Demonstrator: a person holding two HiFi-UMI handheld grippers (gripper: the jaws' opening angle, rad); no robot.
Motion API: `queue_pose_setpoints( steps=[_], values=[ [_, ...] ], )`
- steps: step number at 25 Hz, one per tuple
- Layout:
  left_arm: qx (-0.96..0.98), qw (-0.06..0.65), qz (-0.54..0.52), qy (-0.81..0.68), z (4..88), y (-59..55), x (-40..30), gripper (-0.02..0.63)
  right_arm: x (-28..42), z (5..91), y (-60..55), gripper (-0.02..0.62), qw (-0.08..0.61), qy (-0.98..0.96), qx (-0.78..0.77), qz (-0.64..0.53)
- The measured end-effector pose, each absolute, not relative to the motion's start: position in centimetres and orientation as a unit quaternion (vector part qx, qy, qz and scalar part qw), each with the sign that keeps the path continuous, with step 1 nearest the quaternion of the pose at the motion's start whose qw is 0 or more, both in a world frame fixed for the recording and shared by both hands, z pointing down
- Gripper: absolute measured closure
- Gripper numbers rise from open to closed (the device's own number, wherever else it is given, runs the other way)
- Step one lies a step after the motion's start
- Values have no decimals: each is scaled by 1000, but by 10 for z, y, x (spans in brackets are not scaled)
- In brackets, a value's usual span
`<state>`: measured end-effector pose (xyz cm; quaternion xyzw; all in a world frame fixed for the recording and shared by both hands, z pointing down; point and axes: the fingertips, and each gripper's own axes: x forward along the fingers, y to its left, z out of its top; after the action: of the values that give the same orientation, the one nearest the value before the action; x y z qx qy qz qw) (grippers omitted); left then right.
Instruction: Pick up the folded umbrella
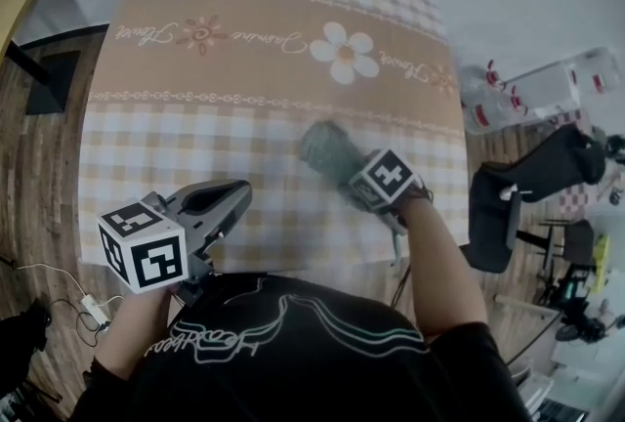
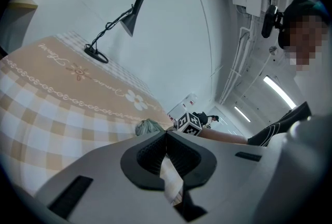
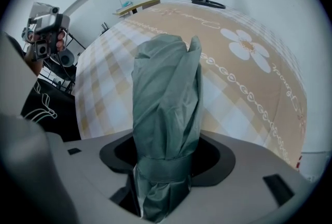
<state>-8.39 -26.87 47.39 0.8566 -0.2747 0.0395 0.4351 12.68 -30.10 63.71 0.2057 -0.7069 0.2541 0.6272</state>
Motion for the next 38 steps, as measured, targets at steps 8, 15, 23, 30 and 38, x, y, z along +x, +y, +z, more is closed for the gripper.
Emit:
queue_pose_setpoints(
  steps=[8, 15, 23, 30, 38],
  values=[
    [863, 425, 49, -268, 468, -262, -76, 607, 129, 620, -304, 327, 541, -743, 250, 305],
    [866, 413, 54, -276, 458, -241, -65, 607, 128, 566, -299, 326, 409, -802, 299, 316],
    [871, 394, 57, -288, 435, -197, -40, 607, 137, 487, -259, 325, 214, -863, 328, 319],
    [880, 372, 47, -291, 407, -152, -14, 607, 150, 410, -205, 325, 41, -901, 331, 279],
    [892, 350, 26, -286, 376, -101, 18, 607, 170, 354, -140, 325, -54, -910, 331, 246]
  ],
)
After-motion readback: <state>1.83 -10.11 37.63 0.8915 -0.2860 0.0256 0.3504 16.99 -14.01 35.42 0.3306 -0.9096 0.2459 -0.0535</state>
